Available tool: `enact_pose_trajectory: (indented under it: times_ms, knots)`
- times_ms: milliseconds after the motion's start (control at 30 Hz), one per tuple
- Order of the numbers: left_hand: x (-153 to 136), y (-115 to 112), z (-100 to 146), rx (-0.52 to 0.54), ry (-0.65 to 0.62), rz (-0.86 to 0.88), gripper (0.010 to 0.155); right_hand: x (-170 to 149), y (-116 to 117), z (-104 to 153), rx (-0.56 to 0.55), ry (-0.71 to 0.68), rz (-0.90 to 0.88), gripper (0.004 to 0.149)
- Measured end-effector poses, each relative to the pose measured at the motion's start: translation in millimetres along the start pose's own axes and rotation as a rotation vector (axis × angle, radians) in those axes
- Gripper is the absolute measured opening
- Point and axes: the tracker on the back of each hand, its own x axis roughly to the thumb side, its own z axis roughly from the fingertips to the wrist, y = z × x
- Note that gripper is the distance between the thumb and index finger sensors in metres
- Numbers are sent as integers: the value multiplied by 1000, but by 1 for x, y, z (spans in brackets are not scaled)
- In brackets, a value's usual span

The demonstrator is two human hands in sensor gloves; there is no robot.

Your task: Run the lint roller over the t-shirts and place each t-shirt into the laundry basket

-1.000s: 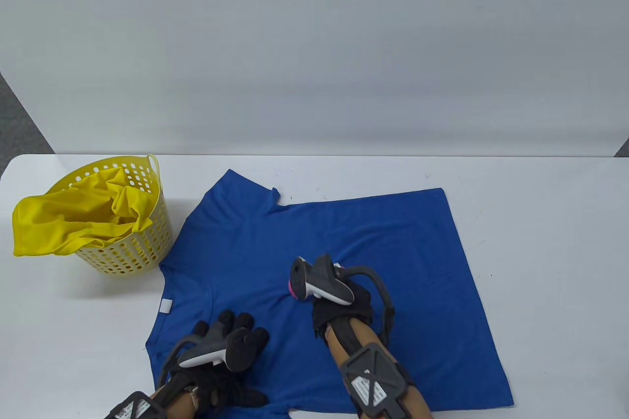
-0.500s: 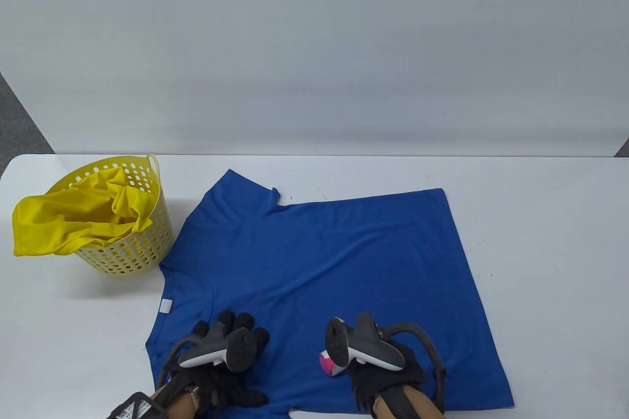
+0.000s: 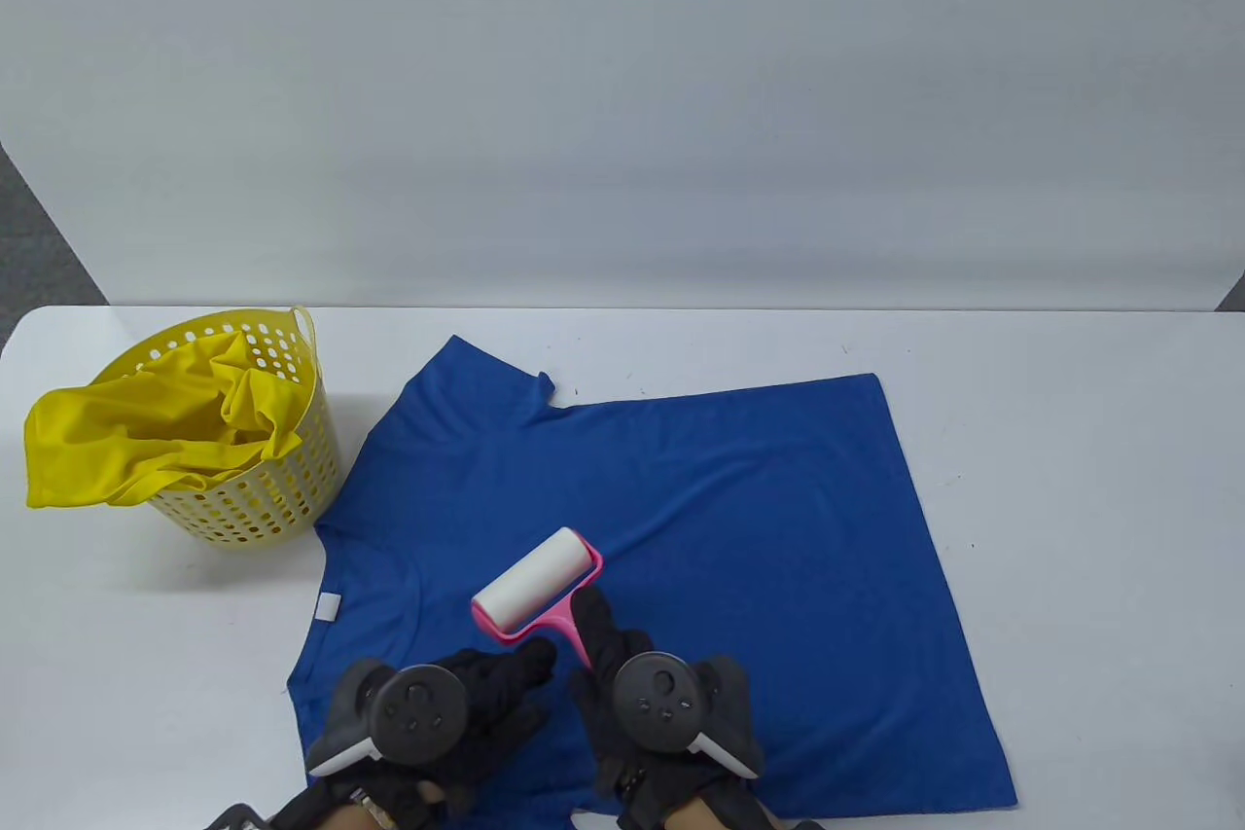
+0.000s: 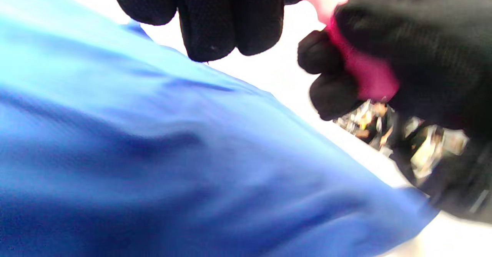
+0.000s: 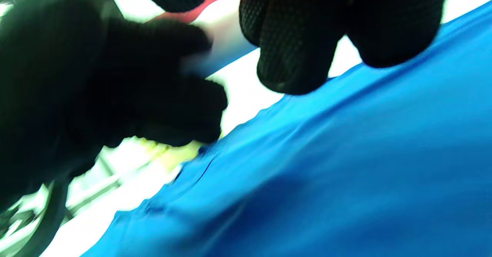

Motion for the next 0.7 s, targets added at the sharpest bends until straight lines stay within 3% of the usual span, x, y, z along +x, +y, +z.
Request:
enact_pose_trajectory:
  times_ms: [100,167,233,300,433,500,567,667,700]
  knots:
    - [-17,-8,0,-130,92,386,79,10,13,4,-11,-101,-33,69]
    - [-24,-17,-1,-157,137,464,91,17,19,5,50,-201,-112,66]
    - [-27,-18,-3,-134,90,487,98,18,22,6,121,-204,-190,70]
    - [-31,-12,-6,-82,94,505,95,11,18,5,218,-232,-315,70]
    - [-37,-9,-10,-102,67,401,73,4,9,6,262,-246,-376,59]
    - [-37,-5,-8,-59,74,363,66,3,3,5,259,-255,-265,57]
    - [-38,4,-5,4,112,281,65,-2,-7,5,210,-228,-39,55]
    - [-52,22,0,111,178,180,66,-31,-13,5,159,-20,377,63]
    - [-59,28,2,139,218,176,67,-53,-12,3,220,64,468,68]
